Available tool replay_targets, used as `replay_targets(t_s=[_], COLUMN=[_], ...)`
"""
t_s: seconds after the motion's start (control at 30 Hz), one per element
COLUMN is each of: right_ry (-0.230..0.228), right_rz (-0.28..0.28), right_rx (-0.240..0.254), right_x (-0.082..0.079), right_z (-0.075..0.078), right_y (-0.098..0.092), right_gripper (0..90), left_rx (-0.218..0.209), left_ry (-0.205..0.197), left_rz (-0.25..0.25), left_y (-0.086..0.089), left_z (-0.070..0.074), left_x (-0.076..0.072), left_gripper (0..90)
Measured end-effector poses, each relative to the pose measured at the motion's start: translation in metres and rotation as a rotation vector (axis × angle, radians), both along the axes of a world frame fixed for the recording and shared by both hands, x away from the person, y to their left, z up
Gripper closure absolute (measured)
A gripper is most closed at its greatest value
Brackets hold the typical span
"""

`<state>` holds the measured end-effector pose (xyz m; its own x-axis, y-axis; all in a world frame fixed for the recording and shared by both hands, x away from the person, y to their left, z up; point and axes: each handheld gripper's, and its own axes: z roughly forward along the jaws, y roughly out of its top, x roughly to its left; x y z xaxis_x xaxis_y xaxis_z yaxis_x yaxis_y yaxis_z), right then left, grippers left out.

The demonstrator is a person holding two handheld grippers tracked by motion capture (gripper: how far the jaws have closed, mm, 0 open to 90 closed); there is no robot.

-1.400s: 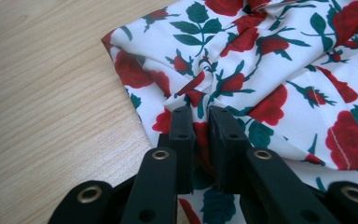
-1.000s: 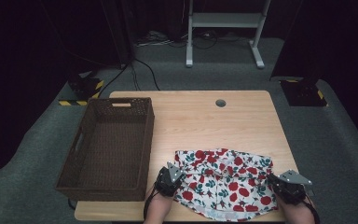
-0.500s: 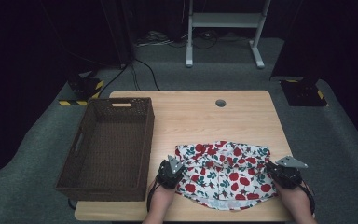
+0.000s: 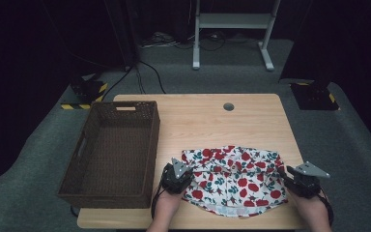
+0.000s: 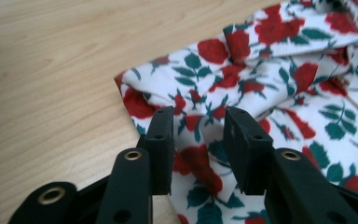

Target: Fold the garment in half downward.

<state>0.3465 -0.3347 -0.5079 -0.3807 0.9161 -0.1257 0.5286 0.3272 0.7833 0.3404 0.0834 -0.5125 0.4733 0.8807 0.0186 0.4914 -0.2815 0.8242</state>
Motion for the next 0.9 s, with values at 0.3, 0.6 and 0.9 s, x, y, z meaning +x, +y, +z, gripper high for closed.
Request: replay_targets(t_s=[0.3,0.6,0.9], right_ry=[-0.056,-0.036,-0.011], right_rz=[0.039,0.084,0.111], right_rx=[0.022,0.028,0.027], right_x=[-0.001,0.012,0.032], right_z=[0.023,0.024,0.018], right_y=[0.016,0.043,0.062], right_gripper=[60.8,60.9,60.7], left_rx=[-0.047,-0.065,-0.055], left_ry=[-0.006,0.034,0.074], left_rz=[-0.030,-0.046,-0.063], left_y=[-0.016,-0.036,-0.055], left_z=[0.015,0.019,0.017], left_x=[0.007,0.030,0.050], left_gripper=[53.7,48.0,43.2])
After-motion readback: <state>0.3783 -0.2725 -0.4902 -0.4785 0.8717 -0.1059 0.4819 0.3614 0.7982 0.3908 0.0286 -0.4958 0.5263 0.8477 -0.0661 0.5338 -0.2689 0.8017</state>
